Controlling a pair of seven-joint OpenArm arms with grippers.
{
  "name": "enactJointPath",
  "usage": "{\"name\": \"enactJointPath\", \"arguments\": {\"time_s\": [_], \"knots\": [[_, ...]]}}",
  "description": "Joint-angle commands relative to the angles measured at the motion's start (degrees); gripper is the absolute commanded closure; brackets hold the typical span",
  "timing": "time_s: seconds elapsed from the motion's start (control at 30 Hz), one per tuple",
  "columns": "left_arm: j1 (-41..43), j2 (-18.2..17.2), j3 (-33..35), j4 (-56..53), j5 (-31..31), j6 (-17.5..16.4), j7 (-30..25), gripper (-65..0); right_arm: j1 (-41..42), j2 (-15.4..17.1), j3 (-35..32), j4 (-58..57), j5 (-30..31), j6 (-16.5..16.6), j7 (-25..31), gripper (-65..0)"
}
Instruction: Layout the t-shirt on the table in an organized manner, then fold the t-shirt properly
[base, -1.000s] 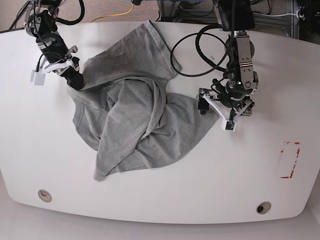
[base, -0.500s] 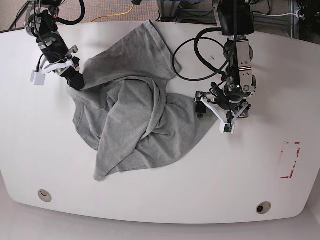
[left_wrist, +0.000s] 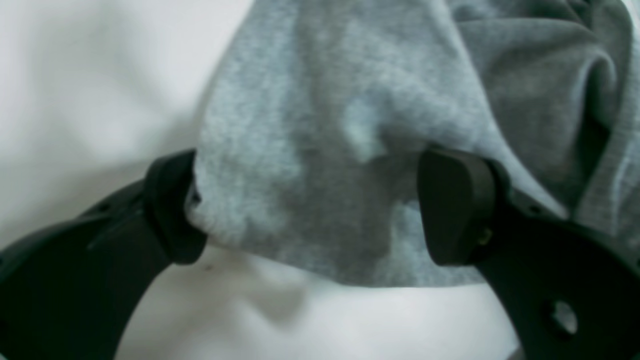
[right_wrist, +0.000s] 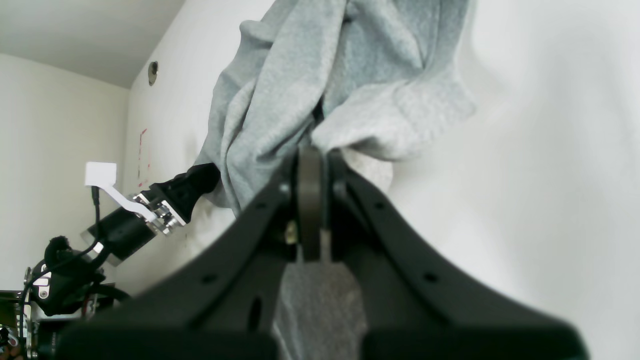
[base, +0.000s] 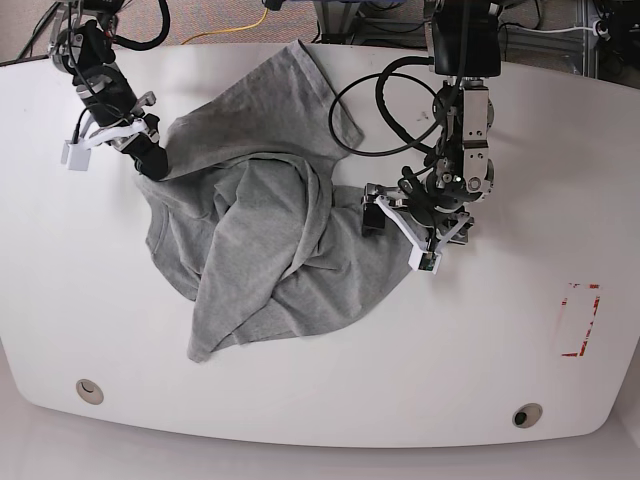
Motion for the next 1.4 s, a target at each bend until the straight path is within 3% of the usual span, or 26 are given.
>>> {"name": "enactJointPath", "arguments": {"time_s": [0.0,0.13,0.33,0.5,0.53,0.63,1.13,1.37], "knots": [[-0.14,0.26,0.11,0.15,-0.58,0.01,1.59,-59.0,-0.13,0.62,0.37,0.95,0.82,0.81,1.09,0.0],[-0.14,0.26,0.11,-0.12,-0.58,0.01,1.50,-51.0,-0.13,0.62,0.37,0.95,0.82,0.81,1.09,0.0],[-0.23,0.26,0.02,-0.12,-0.67,0.10,1.33,-32.9,-0.04,0.62,0.45,0.95,0.82,0.81,1.09,0.0],[-0.49,0.17,0.02,-0.21,-0.58,0.10,1.33,-15.0,0.13,0.62,0.45,0.87,0.82,0.81,1.09,0.0],[-0.49,0.09,0.02,-0.21,-0.58,0.10,1.24,-8.6,0.22,0.62,0.45,0.87,0.82,0.81,1.09,0.0],[-1.02,0.09,0.02,-0.21,-0.58,0.10,1.24,0.0,0.31,0.62,0.45,0.87,0.82,0.81,1.09,0.0],[-2.16,-0.09,-4.46,6.56,-0.85,0.01,1.50,0.0,1.63,0.97,3.36,0.87,0.82,0.81,1.18,0.0],[-1.73,-2.29,-4.46,13.77,-0.85,0.01,1.59,0.0,3.12,1.94,4.50,-0.28,0.82,0.81,1.18,0.0]]}}
